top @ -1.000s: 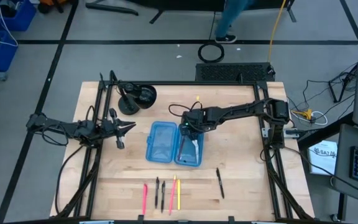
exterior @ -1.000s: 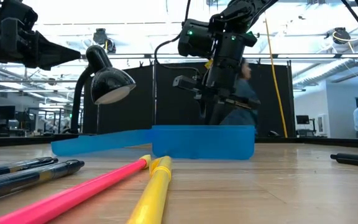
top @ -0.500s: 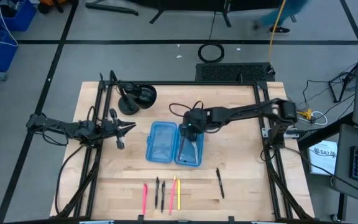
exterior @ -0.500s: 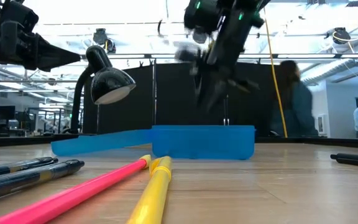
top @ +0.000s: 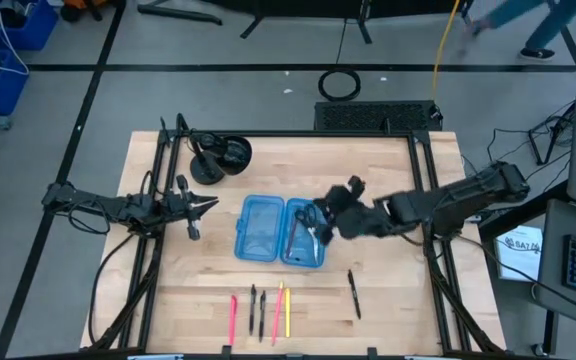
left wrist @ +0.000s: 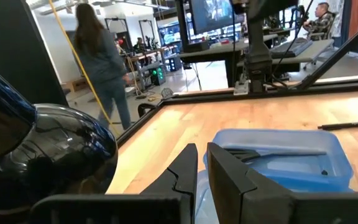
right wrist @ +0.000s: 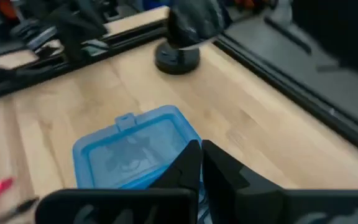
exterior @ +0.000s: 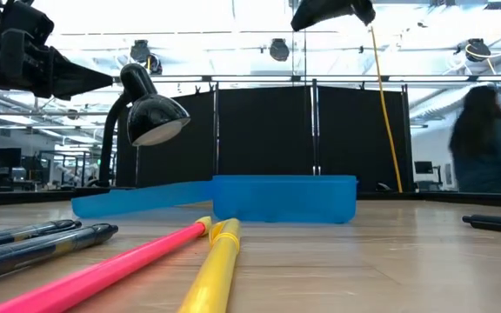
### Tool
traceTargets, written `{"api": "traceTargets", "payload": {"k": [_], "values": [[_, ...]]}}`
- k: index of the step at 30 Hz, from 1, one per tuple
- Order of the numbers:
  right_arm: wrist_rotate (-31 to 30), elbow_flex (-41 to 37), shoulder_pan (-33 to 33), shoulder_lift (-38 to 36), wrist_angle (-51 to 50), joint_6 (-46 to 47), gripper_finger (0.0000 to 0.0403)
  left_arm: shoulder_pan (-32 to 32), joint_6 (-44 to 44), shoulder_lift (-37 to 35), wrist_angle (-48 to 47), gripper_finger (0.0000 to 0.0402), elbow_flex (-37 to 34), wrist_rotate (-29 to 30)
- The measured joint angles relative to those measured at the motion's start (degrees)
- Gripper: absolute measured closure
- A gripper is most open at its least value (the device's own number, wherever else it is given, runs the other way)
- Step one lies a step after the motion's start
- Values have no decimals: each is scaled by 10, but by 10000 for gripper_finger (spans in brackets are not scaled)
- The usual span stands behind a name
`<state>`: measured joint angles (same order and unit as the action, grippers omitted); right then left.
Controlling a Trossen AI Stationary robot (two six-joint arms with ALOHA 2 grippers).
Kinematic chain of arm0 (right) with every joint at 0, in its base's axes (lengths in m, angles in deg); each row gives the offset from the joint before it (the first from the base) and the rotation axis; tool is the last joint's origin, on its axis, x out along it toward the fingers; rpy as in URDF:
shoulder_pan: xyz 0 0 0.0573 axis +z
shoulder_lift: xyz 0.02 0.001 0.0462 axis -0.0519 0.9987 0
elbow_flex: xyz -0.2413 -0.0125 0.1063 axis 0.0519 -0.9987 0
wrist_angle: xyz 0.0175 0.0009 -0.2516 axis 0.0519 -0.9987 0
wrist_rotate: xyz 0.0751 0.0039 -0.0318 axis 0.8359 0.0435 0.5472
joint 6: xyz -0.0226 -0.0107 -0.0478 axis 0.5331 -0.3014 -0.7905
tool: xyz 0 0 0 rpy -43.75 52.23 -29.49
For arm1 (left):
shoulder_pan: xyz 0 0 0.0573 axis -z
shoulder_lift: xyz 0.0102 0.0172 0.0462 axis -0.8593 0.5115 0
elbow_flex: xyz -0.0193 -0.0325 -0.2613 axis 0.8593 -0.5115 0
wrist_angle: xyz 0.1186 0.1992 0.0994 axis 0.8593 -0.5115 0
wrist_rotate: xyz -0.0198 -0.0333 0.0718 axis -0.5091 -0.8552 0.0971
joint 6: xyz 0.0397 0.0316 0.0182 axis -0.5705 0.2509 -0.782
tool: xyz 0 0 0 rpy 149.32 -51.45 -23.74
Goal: Pick & place school supplies into a supply box
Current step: Put the pink pen into the blue box
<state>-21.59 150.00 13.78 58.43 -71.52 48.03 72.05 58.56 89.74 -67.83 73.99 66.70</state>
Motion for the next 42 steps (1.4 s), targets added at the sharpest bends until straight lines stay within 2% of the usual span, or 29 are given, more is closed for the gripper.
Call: {"api": "traceTargets", "payload": {"k": [3, 9, 11, 14, 17, 20, 27, 33, 39, 42], "values": [[3, -71, 38, -3, 120, -101, 401, 0, -3, 0, 7, 360, 0, 1], [12, -269, 77, -3, 497, -266, 402, 0, -12, 0, 41, 360, 0, 1], [49, -334, 68, -4, 585, -282, 402, 0, -21, 0, 42, 360, 0, 1], [142, -425, 41, -17, 718, -278, 402, -1, -27, 0, 48, 360, 0, 3], [153, -503, 17, -39, 814, -269, 402, -5, -54, 0, 57, 360, 0, 10], [153, -556, -3, -76, 837, -252, 402, -9, -81, 0, 46, 360, 0, 12], [150, -617, -7, -139, 844, -261, 403, -9, -41, 0, -12, 360, 0, 25], [135, -639, -7, -142, 841, -295, 403, -9, 54, 7, -61, 360, 1, 46], [154, -661, -7, -142, 841, -311, 403, -9, 80, 31, -63, 360, 1, 46], [155, -672, -7, -142, 848, -314, 403, -9, 123, 43, -62, 360, 6, 87]]}}
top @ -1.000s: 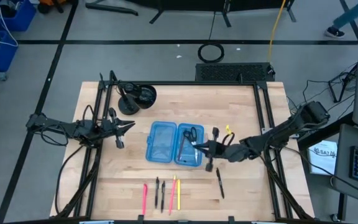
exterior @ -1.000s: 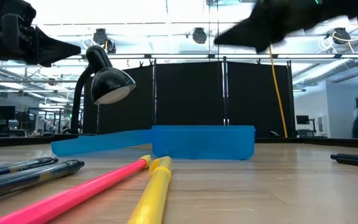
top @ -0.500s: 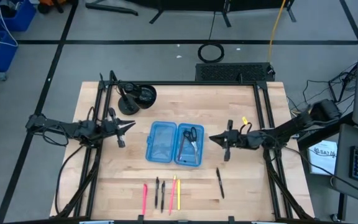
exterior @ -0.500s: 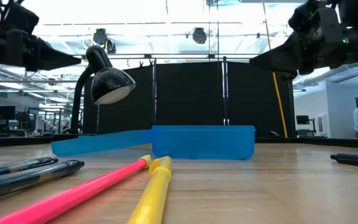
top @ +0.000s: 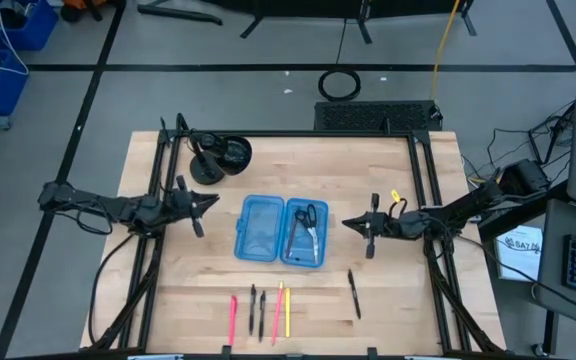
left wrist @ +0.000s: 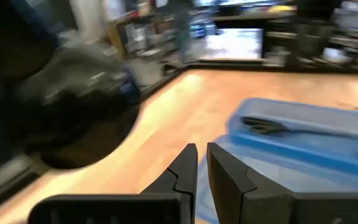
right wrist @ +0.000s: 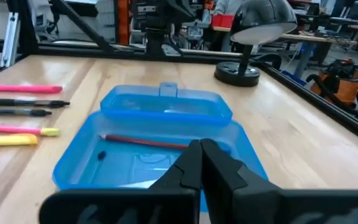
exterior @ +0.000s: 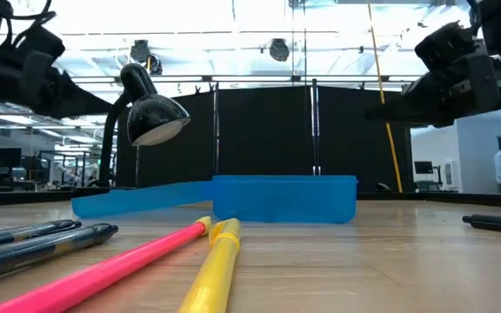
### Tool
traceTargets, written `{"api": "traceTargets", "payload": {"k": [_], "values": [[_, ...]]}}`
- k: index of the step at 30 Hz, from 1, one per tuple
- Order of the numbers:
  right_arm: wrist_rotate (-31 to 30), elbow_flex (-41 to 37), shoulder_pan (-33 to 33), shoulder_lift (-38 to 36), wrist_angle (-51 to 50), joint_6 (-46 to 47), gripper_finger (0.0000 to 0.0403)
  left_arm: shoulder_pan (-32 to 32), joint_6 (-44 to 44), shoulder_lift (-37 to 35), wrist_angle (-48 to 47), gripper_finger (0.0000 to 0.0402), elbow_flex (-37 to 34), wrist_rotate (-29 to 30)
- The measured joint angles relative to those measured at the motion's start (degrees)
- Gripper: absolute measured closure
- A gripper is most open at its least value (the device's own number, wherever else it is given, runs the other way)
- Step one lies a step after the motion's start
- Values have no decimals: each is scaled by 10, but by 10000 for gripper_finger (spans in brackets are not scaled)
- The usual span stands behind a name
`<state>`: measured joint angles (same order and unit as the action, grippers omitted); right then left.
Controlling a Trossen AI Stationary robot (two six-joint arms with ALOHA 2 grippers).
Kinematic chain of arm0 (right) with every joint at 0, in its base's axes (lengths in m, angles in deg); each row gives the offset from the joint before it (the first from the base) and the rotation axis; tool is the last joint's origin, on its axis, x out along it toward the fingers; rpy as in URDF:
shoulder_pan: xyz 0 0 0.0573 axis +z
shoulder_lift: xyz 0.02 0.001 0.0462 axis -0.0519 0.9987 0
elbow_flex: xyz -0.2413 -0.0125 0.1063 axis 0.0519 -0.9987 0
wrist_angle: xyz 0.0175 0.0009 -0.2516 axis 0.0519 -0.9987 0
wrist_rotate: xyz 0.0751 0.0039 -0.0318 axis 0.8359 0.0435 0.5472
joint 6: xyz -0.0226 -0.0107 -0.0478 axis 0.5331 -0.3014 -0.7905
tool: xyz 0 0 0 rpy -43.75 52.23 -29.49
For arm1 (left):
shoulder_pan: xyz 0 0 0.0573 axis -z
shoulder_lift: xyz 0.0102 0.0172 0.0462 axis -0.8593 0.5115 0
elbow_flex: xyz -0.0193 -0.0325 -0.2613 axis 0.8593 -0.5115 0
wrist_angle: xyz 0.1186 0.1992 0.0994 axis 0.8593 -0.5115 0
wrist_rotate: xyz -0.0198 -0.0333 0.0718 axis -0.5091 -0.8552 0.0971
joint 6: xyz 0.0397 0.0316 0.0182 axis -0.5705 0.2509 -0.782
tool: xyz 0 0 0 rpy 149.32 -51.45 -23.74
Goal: Pick & place school supplies into a supply box
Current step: Put the pink pen into the blue box
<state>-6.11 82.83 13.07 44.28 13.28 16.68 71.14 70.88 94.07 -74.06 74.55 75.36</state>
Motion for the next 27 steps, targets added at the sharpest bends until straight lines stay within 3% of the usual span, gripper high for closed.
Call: {"api": "traceTargets", "payload": {"k": [4, 7, 15, 18, 22, 27], "values": [[24, -16, 1, 0, 14, 8, 403, 12, 78, 36, -79, 361, 88, 23], [31, -31, 1, 0, 55, -9, 403, 41, 177, 105, -168, 381, 181, 55], [82, -59, 1, 0, 122, -24, 403, 169, 459, 405, -459, 398, 471, 49], [106, -59, 1, 0, 121, -25, 403, 207, 613, 544, -635, 399, 600, 11], [106, -59, 1, 0, 121, -22, 403, 254, 802, 714, -832, 399, 764, -87], [106, -59, 1, 0, 122, -37, 403, 303, 969, 871, -907, 396, 910, -189]]}}
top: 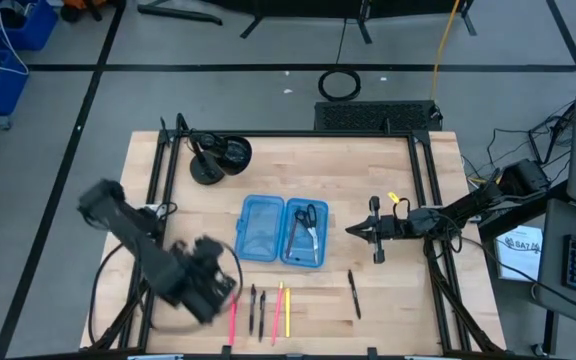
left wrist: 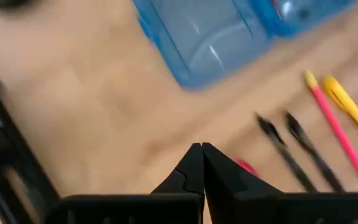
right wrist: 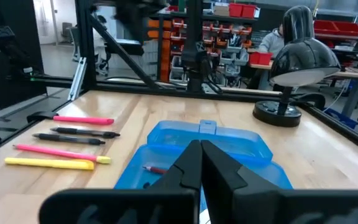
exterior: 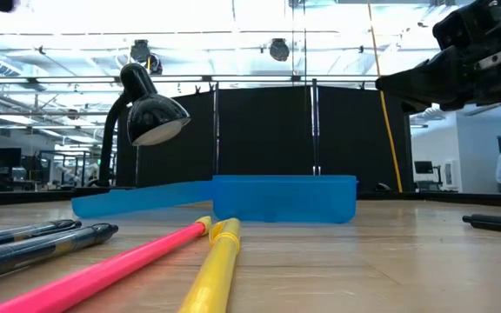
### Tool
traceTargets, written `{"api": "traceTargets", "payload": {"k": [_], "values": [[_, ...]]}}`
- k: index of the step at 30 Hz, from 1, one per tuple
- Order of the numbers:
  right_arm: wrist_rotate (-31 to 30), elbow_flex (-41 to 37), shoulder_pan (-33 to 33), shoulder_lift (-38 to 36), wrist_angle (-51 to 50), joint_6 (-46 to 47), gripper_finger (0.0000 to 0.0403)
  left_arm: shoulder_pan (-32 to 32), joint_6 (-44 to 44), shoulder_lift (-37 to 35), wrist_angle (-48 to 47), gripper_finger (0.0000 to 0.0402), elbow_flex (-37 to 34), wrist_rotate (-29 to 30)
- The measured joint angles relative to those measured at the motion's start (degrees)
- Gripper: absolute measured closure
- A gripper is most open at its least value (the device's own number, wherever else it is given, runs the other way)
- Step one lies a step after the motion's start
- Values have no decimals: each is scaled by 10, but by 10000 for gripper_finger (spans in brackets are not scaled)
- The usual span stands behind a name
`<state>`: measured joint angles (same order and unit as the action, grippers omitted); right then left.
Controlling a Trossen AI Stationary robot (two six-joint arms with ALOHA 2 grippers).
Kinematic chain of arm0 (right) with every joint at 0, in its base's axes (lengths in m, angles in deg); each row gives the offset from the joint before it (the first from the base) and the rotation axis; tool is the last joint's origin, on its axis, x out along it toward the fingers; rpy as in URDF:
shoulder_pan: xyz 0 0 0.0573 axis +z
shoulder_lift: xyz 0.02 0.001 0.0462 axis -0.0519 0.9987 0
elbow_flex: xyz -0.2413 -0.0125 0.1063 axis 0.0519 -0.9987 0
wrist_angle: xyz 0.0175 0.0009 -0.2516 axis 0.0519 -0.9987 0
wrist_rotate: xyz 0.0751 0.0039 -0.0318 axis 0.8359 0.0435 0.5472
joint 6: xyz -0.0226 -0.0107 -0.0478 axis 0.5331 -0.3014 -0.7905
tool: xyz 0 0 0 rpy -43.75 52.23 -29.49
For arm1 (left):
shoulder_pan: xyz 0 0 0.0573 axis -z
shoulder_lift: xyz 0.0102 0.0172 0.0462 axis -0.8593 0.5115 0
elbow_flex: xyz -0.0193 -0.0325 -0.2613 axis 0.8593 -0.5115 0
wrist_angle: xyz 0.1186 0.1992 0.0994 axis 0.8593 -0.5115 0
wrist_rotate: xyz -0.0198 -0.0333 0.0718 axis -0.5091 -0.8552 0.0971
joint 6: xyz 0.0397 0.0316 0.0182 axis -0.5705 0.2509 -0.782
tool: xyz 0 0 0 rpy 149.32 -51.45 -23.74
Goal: Pick & place school supplies into a supply box
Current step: Put the pink pen into the blue box
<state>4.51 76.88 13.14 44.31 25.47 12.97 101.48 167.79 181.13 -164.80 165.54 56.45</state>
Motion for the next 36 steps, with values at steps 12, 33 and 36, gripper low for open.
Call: {"api": "traceTargets", "payload": {"k": [12, 33, 36], "values": [[47, 0, 0, 0, 40, -29, 403, 73, 171, 178, 68, 269, 77, -22], [73, -1, 0, 0, 69, -27, 403, 30, 191, 241, 231, 156, 76, -136], [73, -1, 0, 0, 70, -26, 403, 42, 210, 241, 225, 171, 76, -135]]}}
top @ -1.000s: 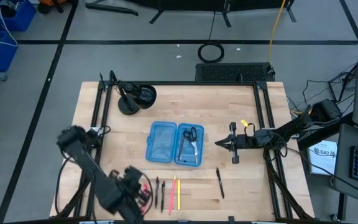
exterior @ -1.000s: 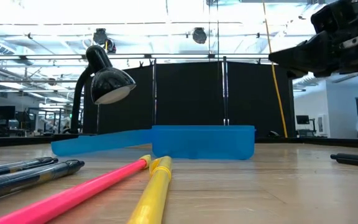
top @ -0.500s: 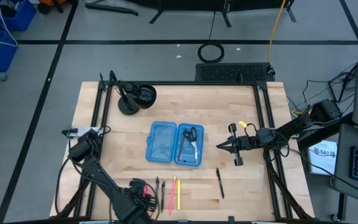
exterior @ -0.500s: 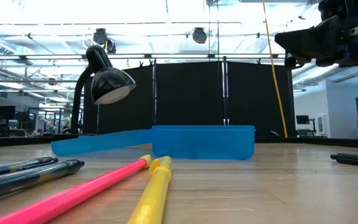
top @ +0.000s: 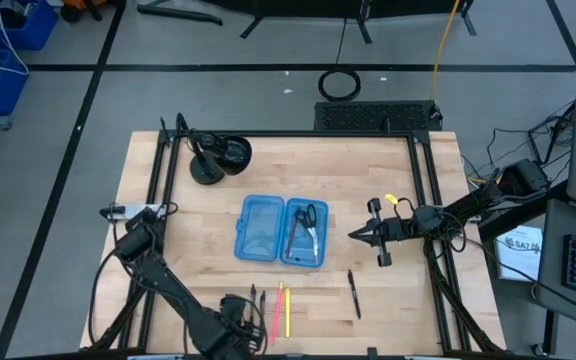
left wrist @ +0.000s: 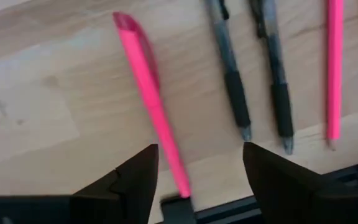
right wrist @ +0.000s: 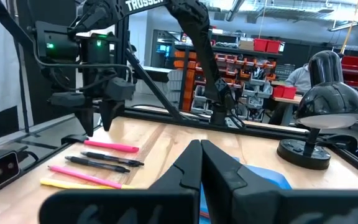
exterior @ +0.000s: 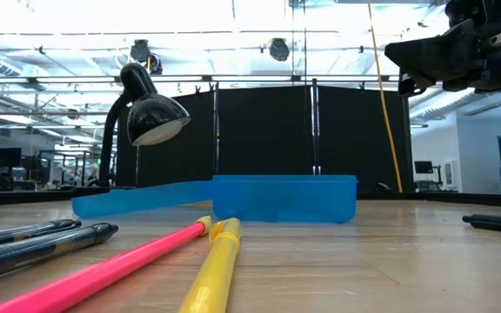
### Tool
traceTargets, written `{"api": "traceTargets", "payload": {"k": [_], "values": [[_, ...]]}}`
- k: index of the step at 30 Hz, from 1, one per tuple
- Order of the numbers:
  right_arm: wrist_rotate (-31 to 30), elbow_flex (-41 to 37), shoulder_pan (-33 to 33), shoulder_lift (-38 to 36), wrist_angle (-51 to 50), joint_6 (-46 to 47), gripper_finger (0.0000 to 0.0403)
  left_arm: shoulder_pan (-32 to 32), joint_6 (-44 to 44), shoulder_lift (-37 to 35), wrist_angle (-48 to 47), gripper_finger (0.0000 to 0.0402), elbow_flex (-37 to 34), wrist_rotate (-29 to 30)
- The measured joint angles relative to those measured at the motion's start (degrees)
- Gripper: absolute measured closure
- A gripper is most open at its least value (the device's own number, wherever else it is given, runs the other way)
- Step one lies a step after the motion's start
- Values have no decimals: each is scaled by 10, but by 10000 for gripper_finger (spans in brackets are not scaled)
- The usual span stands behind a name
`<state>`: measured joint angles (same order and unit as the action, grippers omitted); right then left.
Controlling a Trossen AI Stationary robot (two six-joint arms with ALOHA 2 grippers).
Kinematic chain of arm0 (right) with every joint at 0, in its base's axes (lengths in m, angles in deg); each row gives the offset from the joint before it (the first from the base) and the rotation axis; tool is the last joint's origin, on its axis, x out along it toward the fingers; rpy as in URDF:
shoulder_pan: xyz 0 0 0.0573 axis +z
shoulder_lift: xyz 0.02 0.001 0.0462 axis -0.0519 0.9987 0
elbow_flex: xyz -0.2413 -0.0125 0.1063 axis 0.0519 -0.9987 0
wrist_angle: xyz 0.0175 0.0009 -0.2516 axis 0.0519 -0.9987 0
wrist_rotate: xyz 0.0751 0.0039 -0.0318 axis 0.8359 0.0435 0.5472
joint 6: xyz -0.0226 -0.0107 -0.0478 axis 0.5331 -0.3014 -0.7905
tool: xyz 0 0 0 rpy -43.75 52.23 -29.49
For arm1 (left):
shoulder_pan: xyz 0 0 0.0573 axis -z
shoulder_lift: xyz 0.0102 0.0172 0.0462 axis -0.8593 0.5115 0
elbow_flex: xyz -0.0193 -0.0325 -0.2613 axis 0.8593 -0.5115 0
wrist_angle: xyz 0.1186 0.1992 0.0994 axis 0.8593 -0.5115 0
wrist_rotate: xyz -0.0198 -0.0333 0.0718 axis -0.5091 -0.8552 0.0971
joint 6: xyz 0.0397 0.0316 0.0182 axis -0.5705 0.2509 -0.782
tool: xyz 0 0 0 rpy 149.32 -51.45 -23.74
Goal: Pick & place school supplies into a supply box
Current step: Put the pink pen into the blue box
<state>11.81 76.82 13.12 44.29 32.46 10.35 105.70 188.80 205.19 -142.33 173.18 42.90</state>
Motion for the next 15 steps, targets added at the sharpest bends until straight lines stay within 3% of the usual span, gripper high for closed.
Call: {"api": "traceTargets", "payload": {"k": [6, 15], "values": [[0, 0, 0, 0, 0, 17, 403, 17, 47, 4, 8, 190, -24, 7], [0, 0, 0, 0, 1, 17, 403, 19, 59, 2, 102, 193, -99, 4]]}}
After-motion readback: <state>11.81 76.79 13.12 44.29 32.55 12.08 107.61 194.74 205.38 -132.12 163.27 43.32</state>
